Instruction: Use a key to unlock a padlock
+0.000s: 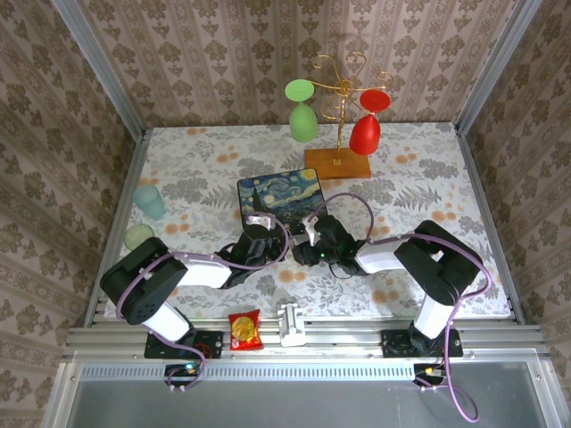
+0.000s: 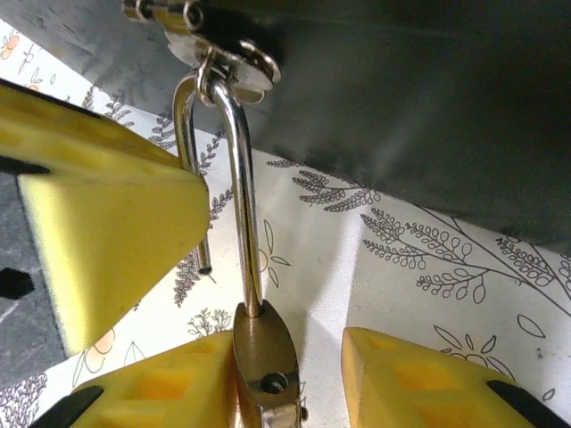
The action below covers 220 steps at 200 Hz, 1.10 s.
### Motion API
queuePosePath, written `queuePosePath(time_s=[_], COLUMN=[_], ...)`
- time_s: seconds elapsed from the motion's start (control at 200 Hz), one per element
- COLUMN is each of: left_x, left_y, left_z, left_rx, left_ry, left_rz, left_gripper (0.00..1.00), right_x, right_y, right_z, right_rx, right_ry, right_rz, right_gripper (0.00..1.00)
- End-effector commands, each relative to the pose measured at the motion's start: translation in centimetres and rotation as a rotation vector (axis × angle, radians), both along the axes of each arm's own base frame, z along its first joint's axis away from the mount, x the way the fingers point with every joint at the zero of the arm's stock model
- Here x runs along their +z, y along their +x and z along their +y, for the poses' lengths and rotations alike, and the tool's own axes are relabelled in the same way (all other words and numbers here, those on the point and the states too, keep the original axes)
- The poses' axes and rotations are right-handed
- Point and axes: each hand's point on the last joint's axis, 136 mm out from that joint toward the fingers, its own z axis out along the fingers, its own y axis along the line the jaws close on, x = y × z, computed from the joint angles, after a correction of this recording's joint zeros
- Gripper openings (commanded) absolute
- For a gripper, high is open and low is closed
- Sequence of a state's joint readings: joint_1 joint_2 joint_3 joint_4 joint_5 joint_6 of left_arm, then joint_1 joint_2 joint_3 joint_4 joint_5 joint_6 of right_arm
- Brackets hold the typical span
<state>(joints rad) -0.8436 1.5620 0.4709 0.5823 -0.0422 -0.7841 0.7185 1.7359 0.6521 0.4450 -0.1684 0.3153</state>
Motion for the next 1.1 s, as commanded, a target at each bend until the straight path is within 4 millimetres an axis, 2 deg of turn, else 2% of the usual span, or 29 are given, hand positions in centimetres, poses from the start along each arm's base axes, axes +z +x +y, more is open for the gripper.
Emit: queuePosePath(time_s=[0.0,0.11,0.225,0.315,0.395,0.625,0.72,0.82,0.99,1.095], left_x=[-0.3,-0.2,-0.1,0.4,1.7,8.9,10.2,9.8,7.8,5.5], left_y=[-0.6,-0.6,-0.6,-0.6,-0.5,0.3,1.7,3.8,7.3,8.8], left_z=[0.1,0.1,0.4,0.7,1.0,1.6,1.2,0.6,-0.5,-0.9], left_rx=[-0.014,-0.017,-0.015,-0.01,-0.007,-0.032,-0.072,-0.104,-0.146,-0.174], left_ry=[0.015,0.021,0.031,0.039,0.04,0.085,0.157,0.217,0.312,0.418], left_rz=[0.008,0.006,0.001,-0.013,-0.038,-0.193,-0.237,-0.251,-0.25,-0.226], left_gripper=[0.11,0.11,0.13,0.19,0.21,0.24,0.25,0.25,0.23,0.23], right_x=[-0.2,-0.1,0.2,-0.2,-0.5,-0.5,-0.5,-0.4,-0.4,-0.2], right_y=[0.6,0.6,0.8,1.0,0.9,0.7,1.0,1.3,1.6,1.5], right_z=[0.9,1.4,1.1,0.6,0.5,0.1,0.6,0.9,1.6,2.4], right_rx=[0.014,0.018,-0.02,-0.076,-0.117,-0.24,-0.273,-0.307,-0.367,-0.39], right_ry=[0.007,0.057,0.158,0.173,0.203,0.343,0.412,0.481,0.525,0.537], right_rz=[-0.01,-0.006,0.016,0.046,0.086,0.162,0.188,0.191,0.178,0.154], right_gripper=[0.32,0.19,0.11,0.07,0.05,0.02,0.0,0.0,0.0,0.0])
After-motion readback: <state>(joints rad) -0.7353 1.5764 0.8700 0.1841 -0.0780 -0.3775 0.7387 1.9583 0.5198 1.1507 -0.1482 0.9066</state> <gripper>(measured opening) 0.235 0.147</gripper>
